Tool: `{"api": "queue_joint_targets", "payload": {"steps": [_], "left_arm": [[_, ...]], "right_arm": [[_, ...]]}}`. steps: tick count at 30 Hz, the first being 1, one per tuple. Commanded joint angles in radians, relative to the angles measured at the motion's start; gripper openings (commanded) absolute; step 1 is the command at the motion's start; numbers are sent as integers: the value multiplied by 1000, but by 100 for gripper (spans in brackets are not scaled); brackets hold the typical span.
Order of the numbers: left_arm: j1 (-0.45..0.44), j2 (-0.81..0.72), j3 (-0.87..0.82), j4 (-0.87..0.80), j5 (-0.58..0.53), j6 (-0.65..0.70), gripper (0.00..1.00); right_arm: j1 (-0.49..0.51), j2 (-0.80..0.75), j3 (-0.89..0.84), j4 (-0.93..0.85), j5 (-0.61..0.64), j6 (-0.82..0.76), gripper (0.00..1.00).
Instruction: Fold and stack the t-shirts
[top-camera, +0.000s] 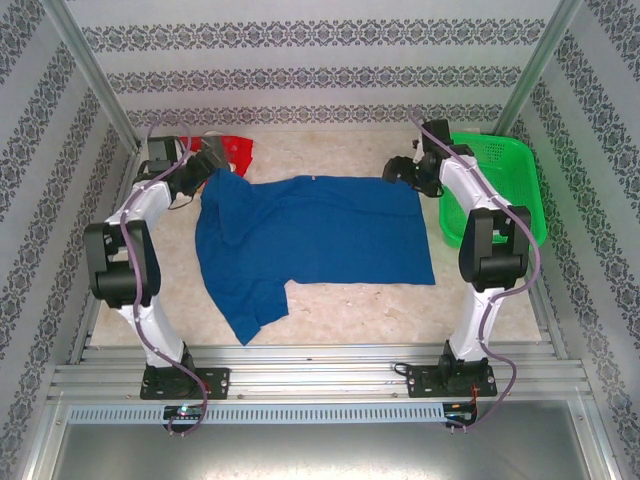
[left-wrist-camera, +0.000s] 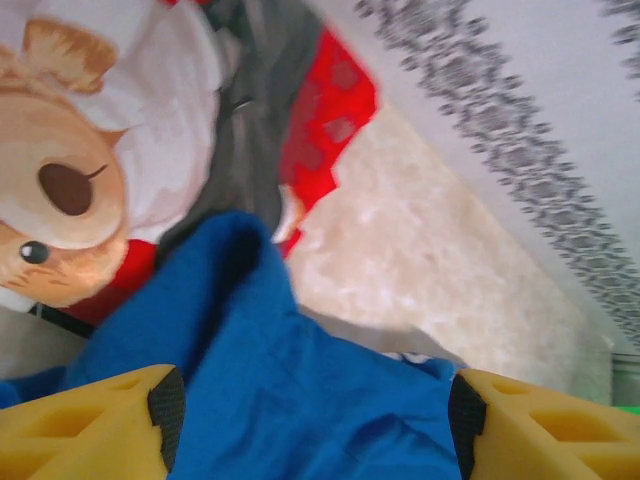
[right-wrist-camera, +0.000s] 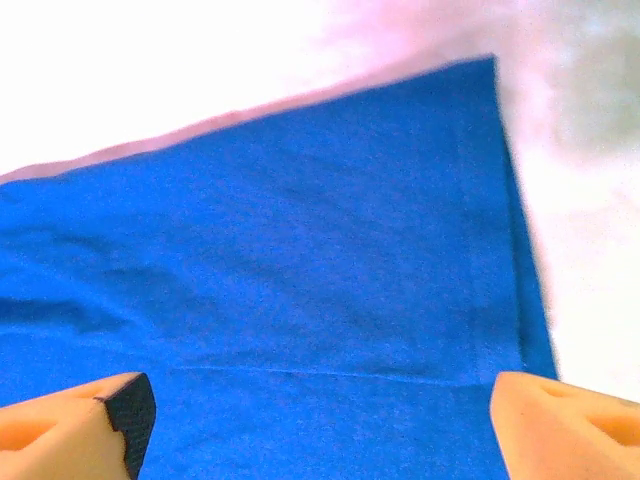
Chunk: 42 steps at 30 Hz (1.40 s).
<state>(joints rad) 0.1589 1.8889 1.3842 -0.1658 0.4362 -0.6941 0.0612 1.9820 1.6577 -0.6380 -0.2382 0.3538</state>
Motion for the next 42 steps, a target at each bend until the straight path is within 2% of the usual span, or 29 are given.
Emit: {"api": "queue_joint_targets", "payload": {"steps": [1,6,10,12,18,25,36,42], "left_arm": [[26,66,58,-24,59,54,70],[37,124,100,-14,77,96,67],[37,170,136,71,132,75,62],[37,191,168,58,140,82,59],[37,271,306,-107,136,179,54],[25,341,455,-285,165,327,54],[-7,418,568,-409,144,374,54],[-12,463,634,-508,122,416,46]], "right_arm": [[17,-42,-45,50,-61,-35,93],[8,-21,-46,42,-65,-39,93],[5,15,-19,42,-80,-25,93],[6,33,-5,40,-86,-17,93],[6,52,2,39,-96,-15,93],[6,51,1,37,-99,-15,93],[12,39,-2,38,-102,-22,94],[12,30,-6,34,-96,-26,94]]}}
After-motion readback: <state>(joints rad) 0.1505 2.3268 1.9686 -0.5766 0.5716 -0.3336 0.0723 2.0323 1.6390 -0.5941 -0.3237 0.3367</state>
